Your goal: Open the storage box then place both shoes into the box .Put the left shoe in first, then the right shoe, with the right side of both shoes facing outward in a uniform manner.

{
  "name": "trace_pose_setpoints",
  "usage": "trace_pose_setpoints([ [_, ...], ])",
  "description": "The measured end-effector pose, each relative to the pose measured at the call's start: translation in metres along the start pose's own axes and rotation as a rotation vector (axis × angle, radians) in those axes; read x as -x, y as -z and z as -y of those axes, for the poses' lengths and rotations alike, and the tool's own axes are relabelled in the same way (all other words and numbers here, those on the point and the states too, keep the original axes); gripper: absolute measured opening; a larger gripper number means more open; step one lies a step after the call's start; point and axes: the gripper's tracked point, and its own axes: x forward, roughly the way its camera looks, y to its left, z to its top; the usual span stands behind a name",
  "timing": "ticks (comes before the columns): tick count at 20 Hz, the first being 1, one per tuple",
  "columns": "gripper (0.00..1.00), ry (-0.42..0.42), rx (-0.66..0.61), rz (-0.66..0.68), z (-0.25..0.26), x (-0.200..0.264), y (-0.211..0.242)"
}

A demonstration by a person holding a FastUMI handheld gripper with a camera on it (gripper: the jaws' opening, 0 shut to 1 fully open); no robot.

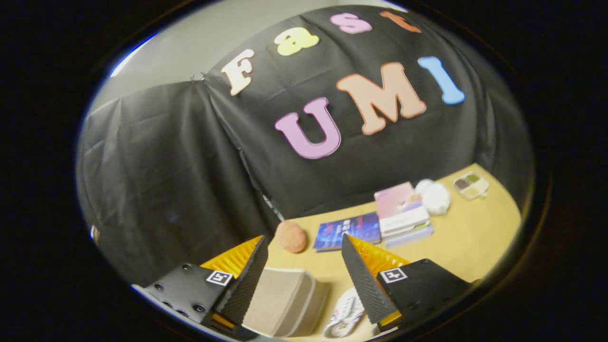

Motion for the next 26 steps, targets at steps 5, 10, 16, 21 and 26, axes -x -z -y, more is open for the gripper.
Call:
trace_pose_setpoints([
  [5, 0.98, -0.077, -0.278, -0.153, 0.022, -0.026, 0.069],
  [10, 1.00, -0.124, -0.403, -0.282, 0.033, -0.042, 0.136],
  [16, 1.00, -0.182, -0.586, -0.399, 0.031, -0.052, 0.202],
  [21, 0.99, -0.204, -0.733, -0.438, 0.033, -0.061, 0.234],
  [26, 0.99, -0.247, -0.808, -0.479, 0.020, -0.063, 0.256],
])
